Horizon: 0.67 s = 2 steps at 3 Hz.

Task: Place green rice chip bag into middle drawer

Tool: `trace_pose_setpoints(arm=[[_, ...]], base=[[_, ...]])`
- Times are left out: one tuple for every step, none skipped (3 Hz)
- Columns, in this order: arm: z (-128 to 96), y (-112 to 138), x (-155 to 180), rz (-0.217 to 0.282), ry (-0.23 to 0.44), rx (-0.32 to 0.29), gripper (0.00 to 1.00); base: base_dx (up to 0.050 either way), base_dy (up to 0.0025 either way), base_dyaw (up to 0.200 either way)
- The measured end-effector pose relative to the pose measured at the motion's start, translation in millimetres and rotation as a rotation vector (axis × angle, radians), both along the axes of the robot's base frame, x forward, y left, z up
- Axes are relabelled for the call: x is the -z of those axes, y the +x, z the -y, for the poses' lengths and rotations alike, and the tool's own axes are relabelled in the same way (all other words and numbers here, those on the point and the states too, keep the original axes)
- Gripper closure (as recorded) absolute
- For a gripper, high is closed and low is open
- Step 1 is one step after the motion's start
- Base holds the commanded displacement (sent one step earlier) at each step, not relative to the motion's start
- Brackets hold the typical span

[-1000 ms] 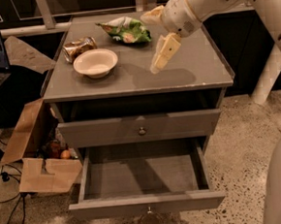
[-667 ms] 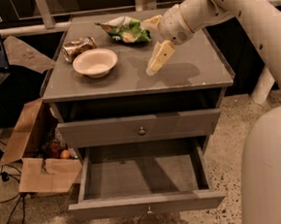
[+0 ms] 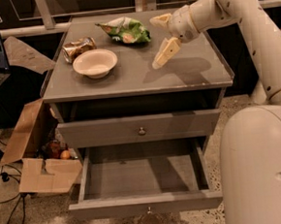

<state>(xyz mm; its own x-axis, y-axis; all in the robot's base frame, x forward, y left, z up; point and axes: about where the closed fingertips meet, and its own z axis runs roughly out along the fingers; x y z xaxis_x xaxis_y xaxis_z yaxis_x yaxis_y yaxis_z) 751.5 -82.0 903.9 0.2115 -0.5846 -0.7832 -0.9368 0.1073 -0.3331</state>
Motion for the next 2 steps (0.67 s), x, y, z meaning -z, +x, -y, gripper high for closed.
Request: trace_pose_setpoints(arm=[[-0.1,-0.1,-0.2,0.000,0.000,0.000,0.00],[1.3,7.1,-1.0,0.013,0.024,0.026,0.00]], base=[[0.000,0.00000,0.000],[0.000,0.00000,0.000]])
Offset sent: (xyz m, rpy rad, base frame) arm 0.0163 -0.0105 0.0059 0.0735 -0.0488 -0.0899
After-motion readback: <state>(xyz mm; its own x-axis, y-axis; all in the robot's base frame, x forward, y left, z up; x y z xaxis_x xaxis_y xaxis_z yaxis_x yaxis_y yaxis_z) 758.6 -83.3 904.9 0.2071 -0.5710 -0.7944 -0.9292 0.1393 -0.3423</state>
